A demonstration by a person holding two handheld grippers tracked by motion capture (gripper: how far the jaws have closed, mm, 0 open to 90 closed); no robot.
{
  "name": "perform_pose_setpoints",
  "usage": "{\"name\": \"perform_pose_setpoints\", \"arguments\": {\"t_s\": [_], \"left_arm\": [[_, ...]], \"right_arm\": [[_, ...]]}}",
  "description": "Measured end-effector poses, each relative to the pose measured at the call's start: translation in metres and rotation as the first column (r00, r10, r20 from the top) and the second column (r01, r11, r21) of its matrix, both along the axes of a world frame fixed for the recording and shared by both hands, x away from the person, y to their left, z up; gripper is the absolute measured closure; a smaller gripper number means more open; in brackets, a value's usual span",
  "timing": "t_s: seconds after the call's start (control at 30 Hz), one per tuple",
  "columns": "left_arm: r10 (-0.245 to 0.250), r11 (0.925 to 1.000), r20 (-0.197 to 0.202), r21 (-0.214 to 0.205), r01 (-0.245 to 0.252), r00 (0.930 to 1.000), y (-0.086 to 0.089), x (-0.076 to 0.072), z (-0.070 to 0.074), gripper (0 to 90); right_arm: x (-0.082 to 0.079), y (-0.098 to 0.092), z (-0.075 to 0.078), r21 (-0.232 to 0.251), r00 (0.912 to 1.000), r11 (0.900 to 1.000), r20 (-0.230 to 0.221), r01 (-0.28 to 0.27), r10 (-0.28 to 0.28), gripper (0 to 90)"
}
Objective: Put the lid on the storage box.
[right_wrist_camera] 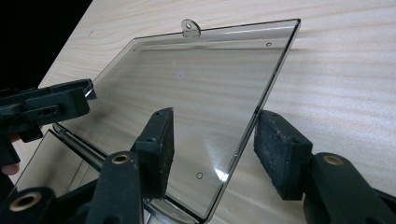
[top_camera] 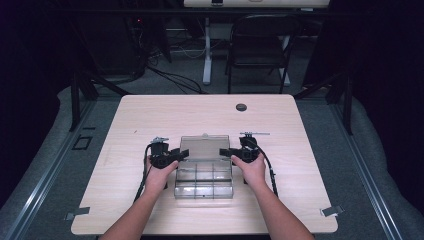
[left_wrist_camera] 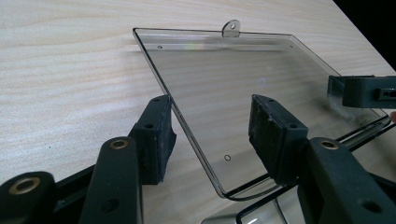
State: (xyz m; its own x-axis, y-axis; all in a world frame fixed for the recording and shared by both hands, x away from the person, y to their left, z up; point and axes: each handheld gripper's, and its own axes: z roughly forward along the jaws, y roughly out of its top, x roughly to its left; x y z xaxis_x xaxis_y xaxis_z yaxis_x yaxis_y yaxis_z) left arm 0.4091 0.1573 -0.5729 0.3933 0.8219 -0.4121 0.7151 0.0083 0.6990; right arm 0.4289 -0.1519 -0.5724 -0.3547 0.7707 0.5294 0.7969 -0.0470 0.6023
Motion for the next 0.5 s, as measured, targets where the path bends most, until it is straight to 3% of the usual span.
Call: {"name": "perform_pose_setpoints", "arguments": {"t_s": [0.5], "left_arm": [[0.001,1.0000,0.000,0.005,-0.001,1.0000,-0.0003,0.0003,-0.0022,49.6]], "right_arm": [[0.0003,0.0009,-0.0032,0.023,0.9977,0.9992,-0.060,0.032,-0.031,46.5]]}}
